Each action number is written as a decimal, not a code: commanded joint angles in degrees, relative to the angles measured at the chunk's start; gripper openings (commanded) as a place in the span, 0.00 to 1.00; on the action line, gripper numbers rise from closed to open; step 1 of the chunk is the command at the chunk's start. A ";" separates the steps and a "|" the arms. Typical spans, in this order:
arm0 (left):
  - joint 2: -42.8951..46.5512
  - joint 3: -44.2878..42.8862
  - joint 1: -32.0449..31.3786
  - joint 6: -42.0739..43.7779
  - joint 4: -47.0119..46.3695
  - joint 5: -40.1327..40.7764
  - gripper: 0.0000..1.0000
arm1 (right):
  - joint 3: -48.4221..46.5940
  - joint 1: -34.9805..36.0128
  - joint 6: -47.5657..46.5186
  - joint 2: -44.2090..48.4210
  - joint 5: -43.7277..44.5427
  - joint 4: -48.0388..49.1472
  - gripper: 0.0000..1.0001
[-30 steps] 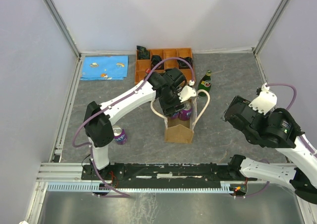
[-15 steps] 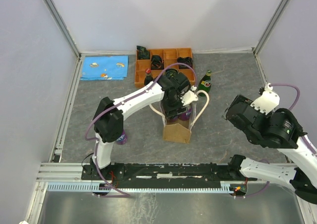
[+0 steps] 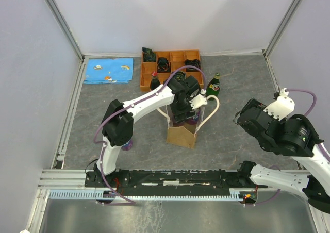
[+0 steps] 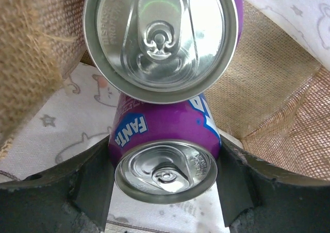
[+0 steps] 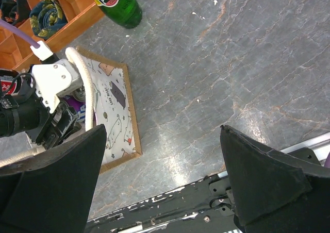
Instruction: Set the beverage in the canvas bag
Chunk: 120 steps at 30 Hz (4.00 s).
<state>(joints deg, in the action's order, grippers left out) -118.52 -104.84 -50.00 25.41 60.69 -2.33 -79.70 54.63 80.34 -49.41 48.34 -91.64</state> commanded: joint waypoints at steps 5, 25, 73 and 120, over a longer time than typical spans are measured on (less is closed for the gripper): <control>2.50 -2.87 -0.01 -1.00 -3.11 1.07 0.99 | -1.53 0.12 0.56 0.04 2.11 -5.87 0.99; 11.99 -5.70 -0.19 -9.20 -4.37 -0.39 0.99 | -0.81 0.13 -1.29 -1.03 0.50 -3.14 0.99; 56.02 48.12 26.51 6.29 2.44 -3.04 0.99 | -2.50 -0.01 -11.76 -12.89 -3.87 8.78 0.99; 25.50 -25.42 20.42 -9.22 5.49 -11.18 0.03 | -2.70 -0.08 -9.36 -10.25 -2.19 5.65 0.99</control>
<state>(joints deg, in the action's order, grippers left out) -85.58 -115.37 -24.36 21.91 65.10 -9.74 -80.55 54.63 70.65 -60.69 44.01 -86.41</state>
